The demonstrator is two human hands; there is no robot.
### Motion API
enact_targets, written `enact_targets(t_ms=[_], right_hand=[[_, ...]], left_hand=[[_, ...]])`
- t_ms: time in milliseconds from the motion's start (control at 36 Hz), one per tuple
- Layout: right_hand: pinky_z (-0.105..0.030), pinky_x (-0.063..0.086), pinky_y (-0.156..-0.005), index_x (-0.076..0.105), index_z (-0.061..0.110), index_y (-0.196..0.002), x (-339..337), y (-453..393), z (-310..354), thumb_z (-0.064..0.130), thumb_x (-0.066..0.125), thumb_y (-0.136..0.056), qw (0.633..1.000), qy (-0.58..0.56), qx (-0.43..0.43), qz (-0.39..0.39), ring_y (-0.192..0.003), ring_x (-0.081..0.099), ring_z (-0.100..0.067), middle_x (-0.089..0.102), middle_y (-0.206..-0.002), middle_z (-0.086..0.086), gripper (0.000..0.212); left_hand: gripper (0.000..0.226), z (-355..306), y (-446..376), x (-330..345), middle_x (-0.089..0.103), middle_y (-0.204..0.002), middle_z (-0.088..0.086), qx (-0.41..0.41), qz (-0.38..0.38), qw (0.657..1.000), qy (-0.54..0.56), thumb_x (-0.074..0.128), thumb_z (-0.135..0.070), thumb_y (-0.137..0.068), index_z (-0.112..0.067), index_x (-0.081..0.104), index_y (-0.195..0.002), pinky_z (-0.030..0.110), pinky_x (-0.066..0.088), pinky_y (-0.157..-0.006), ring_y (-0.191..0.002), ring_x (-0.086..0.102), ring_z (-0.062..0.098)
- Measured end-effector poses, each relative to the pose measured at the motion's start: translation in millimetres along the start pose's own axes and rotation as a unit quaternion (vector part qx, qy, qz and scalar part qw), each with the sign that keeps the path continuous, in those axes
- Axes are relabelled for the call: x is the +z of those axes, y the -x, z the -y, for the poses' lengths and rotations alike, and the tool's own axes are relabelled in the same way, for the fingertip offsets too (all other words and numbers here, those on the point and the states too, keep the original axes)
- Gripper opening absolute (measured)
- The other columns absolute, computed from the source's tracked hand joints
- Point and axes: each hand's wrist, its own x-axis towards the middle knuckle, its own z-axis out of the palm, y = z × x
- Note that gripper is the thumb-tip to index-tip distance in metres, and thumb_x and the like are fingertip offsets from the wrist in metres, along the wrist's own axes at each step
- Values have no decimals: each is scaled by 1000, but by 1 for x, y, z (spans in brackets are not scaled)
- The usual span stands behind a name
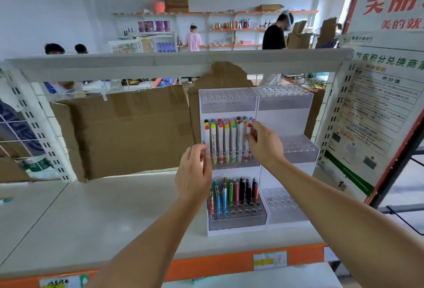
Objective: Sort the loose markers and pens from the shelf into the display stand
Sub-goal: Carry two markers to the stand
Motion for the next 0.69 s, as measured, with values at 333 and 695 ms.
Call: enact_targets(t_ms=[333, 695], right_hand=[[-30, 38, -61, 47, 14, -124, -5, 6, 6, 27, 47, -99, 996, 87, 25, 13, -75, 52, -19, 58, -89, -1, 28], [-35, 34, -104, 44, 16, -133, 29, 75, 63, 31, 39, -100, 981, 80, -172, 30, -123, 46, -19, 51, -133, -1, 36]], left_hand=[[15, 12, 11, -18, 60, -99, 2, -29, -7, 999, -29, 48, -12, -94, -12, 58, -106, 22, 34, -58, -86, 54, 16], [33, 46, 63, -95, 52, -127, 3, -165, 61, 970, -168, 35, -30, -100, -15, 48, -127, 36, 43, -79, -107, 54, 27]])
